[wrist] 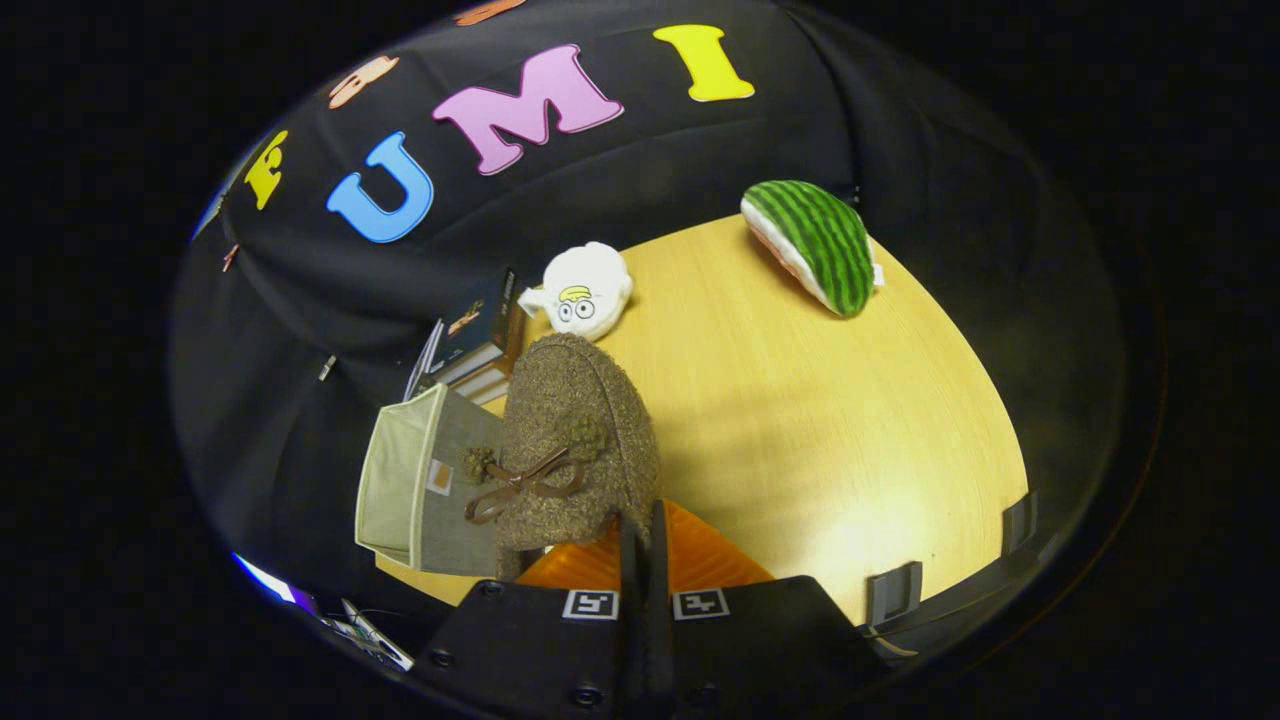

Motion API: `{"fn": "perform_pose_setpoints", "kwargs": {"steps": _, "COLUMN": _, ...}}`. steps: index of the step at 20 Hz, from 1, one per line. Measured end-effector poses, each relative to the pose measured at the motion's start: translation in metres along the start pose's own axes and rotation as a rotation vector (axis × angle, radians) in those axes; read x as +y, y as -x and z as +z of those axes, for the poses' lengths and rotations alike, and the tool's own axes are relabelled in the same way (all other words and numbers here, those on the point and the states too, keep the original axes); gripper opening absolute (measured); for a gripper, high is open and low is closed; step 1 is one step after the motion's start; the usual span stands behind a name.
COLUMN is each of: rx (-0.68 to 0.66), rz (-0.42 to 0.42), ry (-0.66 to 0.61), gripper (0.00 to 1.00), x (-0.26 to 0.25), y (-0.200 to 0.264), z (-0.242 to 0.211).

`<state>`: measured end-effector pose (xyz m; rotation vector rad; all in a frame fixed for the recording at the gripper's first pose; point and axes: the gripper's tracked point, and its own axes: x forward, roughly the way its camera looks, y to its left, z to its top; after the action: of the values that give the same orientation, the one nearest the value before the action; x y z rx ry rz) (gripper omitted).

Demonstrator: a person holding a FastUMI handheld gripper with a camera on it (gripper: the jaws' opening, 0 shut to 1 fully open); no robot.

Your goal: Open the storage box then place both shoes into the box .Put the left shoe in first, then the right shoe, with the right side of both shoes facing outward in a uniform manner.

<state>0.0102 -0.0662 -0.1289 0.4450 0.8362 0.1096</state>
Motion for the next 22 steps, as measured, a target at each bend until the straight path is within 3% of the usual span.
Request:
{"fn": "perform_pose_setpoints", "kwargs": {"steps": 11, "rx": 0.017, "rz": 0.184, "ry": 0.06, "gripper": 0.05, "x": 0.198, "y": -0.028, "z": -0.012}}
{"fn": "perform_pose_setpoints", "kwargs": {"steps": 16, "rx": 0.014, "rz": 0.168, "ry": 0.038, "gripper": 0.05, "x": 0.239, "y": -0.065, "z": -0.012}}
{"fn": "perform_pose_setpoints", "kwargs": {"steps": 22, "rx": 0.018, "rz": 0.078, "ry": 0.02, "gripper": 0.06, "x": 0.257, "y": -0.101, "z": -0.027}}
